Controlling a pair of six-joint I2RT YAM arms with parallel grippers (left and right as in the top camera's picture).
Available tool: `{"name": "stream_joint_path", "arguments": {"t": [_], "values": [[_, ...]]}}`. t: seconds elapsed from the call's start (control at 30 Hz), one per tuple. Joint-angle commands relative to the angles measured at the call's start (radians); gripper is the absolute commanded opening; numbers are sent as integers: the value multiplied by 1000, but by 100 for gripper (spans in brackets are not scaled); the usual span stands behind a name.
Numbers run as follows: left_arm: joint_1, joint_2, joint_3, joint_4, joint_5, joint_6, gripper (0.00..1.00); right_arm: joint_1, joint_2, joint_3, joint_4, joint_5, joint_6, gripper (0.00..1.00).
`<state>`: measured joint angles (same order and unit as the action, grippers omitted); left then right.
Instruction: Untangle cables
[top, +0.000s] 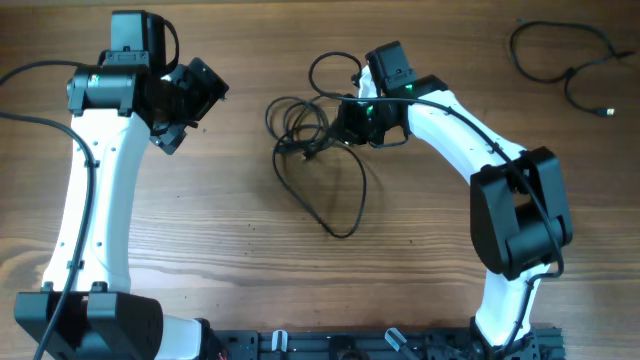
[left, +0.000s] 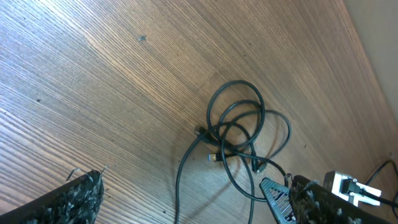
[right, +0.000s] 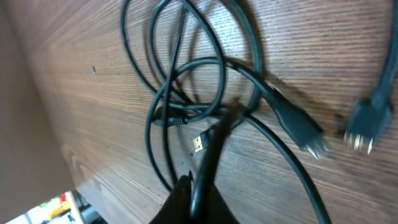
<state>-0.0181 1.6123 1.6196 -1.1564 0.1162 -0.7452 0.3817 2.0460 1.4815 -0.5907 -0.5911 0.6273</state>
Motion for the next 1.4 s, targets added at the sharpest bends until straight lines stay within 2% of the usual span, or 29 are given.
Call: {"name": "stream_joint_path", "arguments": {"t": [0.0,0.17,0.37,0.47,0.57,0.63,0.7,0.77,0.83,0.97,1.17,1.37], "values": [[3,8,1,-1,-21,9,97,-1,-32,39,-2,-29,-95,4],[3,8,1,-4,-21,9,98,-1,-161,123,-32,-31,-199,5],[3,8,1,-4,-21,9,99,3,-271,360,-254,-8,-210,5],[3,8,1,-5,-21,9,99,10,-296,503,-382,112,-242,4],[3,8,1,-4,-21,9,99,31,-296,646,-520,310,-284,4],[3,8,1,-4,-21,9,99,46,-296,689,-555,417,-299,4],[2,8,1,-5,-17,11,94,50,-296,699,-566,446,-316,4],[0,8,1,7,69,96,90,50,-296,699,-571,446,-321,4],[-5,8,1,31,169,181,90,50,-294,699,-569,445,-322,4],[-39,18,1,99,375,322,95,50,-295,699,-567,445,-336,4],[-130,90,1,184,430,311,98,50,-295,699,-577,445,-339,4],[-196,202,1,257,567,266,94,50,-294,699,-577,446,-339,4]]}}
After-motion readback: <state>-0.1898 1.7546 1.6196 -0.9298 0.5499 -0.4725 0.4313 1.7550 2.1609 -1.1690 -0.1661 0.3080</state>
